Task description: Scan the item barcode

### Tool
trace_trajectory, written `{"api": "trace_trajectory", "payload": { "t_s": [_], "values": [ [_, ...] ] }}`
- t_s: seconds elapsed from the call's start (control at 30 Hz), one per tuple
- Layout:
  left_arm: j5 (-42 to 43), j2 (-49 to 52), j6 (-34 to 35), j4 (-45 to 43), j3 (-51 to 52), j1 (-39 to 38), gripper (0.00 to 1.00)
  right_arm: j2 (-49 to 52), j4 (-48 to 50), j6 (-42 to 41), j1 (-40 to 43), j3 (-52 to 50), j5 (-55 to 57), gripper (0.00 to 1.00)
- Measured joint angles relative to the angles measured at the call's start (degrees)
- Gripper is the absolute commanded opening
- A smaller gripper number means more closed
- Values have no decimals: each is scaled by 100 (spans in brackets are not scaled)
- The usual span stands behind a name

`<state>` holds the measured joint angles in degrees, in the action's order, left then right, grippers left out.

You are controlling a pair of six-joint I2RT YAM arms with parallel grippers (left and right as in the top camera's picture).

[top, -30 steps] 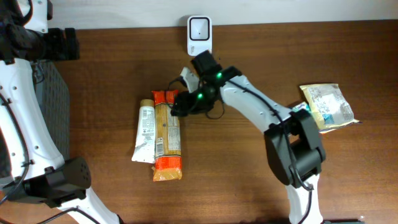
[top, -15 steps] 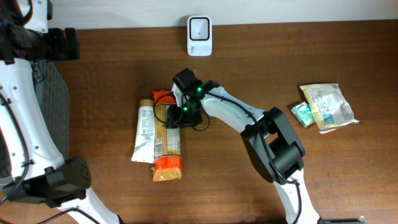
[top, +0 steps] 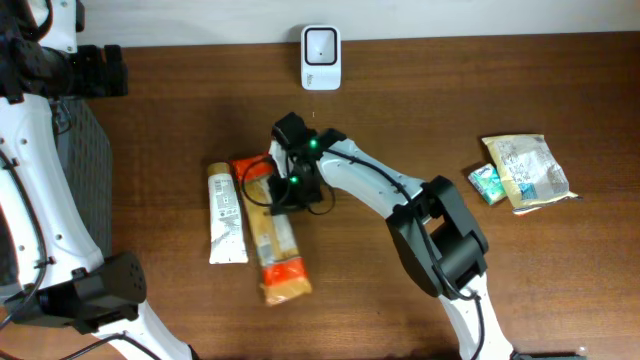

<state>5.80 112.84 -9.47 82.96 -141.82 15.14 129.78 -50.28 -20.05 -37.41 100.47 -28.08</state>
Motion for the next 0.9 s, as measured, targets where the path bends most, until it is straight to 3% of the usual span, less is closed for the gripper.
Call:
{"api": "trace_trajectory", "payload": {
  "t_s": [0.17,0.27,0.33,0.37,0.4,0.47,0.67,0.8,0.9],
  "values": [
    [2,0,0,-2,0,0,99,-254,-2251,577,142,986,2114,4],
    [0,2,0,0,0,0,99,-297,-2710,570,33,1123,3818,4],
    [0,0,0,0,0,0,99,-286,-2756,566,-111,1126,4249,5],
    [0,2,0,-2,0,0,99,-249,-2723,568,-181,1132,4262,36],
    [0,2,0,0,0,0,99,-85,-2643,570,-297,1156,4153,49],
    [0,2,0,0,0,0,99,177,-2568,848,-380,1163,3486,63],
    [2,2,0,-2,0,0,99,249,-2830,1912,-310,1226,2430,82],
    [2,2,0,0,0,0,99,247,-3045,2328,168,1147,2096,83],
    [0,2,0,-2,0,0,99,267,-2756,2374,487,424,2094,84]
  ]
}}
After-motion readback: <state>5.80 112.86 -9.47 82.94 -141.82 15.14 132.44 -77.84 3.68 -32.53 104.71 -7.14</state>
